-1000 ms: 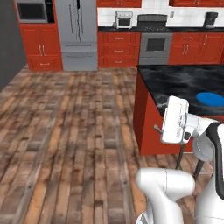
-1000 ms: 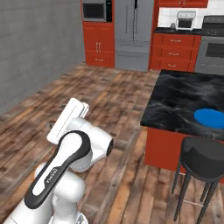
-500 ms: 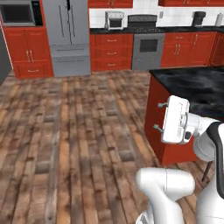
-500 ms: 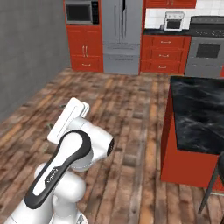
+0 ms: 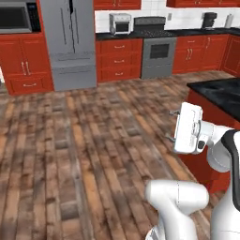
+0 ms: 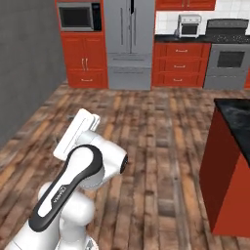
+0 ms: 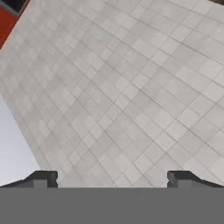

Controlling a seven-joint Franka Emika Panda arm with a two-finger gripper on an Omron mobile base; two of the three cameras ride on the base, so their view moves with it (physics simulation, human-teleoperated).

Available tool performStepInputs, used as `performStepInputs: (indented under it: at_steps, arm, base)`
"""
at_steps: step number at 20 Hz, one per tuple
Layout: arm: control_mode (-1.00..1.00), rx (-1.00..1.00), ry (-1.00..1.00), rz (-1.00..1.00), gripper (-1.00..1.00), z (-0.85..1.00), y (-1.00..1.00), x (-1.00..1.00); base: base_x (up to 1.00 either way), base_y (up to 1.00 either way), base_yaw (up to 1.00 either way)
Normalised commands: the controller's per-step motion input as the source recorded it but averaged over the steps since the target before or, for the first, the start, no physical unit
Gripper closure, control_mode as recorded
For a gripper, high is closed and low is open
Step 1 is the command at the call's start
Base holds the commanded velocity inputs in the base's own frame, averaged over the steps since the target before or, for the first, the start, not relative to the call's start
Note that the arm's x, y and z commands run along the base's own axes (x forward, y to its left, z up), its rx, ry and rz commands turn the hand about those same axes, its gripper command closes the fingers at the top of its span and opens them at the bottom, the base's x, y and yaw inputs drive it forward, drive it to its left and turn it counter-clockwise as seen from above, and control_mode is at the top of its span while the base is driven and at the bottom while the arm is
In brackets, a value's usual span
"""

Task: Retrieve the wine glasses from the counter and place one next to each plate.

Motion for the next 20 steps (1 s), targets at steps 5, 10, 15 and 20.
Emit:
performStepInputs:
  at_steps: [5,10,15,20]
  arm:
    - [1.0,0.0,0.0,0.0,-1.0,0.0,0.0,0.0]
    - [1.0,0.0,0.0,0.0,-1.0,0.0,0.0,0.0]
    - [1.0,0.0,0.0,0.0,-1.0,0.0,0.0,0.0]
    - [1.0,0.0,0.0,0.0,-1.0,0.0,0.0,0.0]
  base:
    - [1.0,0.98,-0.26]
    - [1.0,0.78,-0.2]
    - [1.0,0.43,-0.11]
    - [1.0,-0.03,-0.01]
